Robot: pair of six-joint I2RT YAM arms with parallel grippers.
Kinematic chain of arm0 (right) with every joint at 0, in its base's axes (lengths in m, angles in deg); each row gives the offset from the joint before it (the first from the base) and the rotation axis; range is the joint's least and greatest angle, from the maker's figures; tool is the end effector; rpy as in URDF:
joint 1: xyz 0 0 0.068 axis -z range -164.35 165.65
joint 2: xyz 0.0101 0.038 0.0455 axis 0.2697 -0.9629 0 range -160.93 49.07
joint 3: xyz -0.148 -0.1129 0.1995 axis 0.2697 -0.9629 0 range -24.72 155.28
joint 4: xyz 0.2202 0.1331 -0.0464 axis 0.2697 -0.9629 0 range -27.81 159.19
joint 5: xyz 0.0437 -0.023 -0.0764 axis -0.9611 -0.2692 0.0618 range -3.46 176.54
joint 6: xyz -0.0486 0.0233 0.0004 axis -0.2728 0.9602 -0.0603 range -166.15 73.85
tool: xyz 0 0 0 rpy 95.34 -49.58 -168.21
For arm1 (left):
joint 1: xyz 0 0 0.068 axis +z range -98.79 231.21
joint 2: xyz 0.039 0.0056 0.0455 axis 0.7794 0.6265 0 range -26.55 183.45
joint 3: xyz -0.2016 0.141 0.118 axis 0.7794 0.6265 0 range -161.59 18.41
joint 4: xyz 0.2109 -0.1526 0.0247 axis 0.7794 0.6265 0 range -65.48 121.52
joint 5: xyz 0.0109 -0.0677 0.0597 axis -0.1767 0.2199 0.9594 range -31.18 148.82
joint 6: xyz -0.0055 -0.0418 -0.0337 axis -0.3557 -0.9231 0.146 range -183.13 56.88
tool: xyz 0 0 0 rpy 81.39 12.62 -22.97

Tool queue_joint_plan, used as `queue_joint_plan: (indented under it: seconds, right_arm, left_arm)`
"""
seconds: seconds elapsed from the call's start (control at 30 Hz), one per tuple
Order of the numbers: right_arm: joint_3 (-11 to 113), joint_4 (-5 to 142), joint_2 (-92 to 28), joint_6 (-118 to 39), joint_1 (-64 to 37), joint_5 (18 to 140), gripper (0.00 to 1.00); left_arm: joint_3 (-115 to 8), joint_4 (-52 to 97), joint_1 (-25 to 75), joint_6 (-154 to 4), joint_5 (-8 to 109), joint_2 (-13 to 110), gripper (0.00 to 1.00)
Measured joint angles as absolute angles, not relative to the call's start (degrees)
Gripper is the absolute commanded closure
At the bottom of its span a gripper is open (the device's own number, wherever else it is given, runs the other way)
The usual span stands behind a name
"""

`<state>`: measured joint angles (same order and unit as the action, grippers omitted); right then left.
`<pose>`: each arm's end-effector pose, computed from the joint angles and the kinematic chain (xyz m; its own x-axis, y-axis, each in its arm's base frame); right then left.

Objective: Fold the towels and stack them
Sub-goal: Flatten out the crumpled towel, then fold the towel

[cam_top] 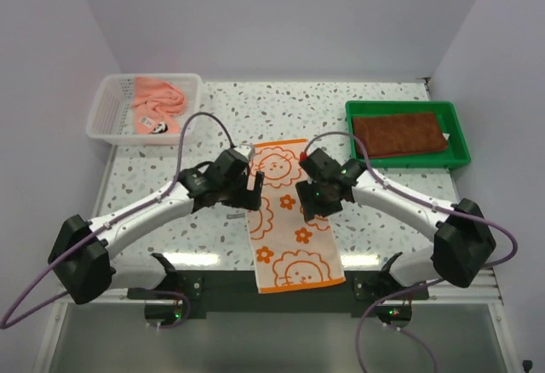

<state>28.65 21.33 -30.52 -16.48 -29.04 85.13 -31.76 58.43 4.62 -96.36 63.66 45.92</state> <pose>0.1762 0.1755 0.2133 -0.9444 -0.2381 -0.2266 -0.2765 0.9482 0.1563 0.1746 -0.1802 0.2367 -0.8568 0.1108 -0.5036 0.2653 0.9322 -0.2462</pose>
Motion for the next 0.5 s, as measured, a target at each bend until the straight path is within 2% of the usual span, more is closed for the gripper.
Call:
queue_joint_plan:
  seconds: [0.1, 0.23, 0.37, 0.5]
  right_arm:
    - [39.5, 22.1, -34.1, -24.0, -25.5, 87.5, 0.44]
    - [49.4, 24.0, -41.4, -34.5, -17.5, 88.4, 0.46]
    - [56.7, 26.5, -49.5, -43.9, -12.9, 88.5, 0.51]
    - [63.0, 28.4, -56.2, -50.4, -10.7, 87.0, 0.56]
  left_arm:
    - [-35.2, 58.0, 12.2, -92.3, 65.3, 47.6, 0.01]
    - [-42.7, 57.2, 18.8, -85.7, 65.7, 55.8, 0.05]
    - [-51.3, 55.6, 23.5, -79.3, 65.9, 65.6, 0.12]
    - [-59.1, 55.0, 27.3, -74.0, 65.0, 74.3, 0.24]
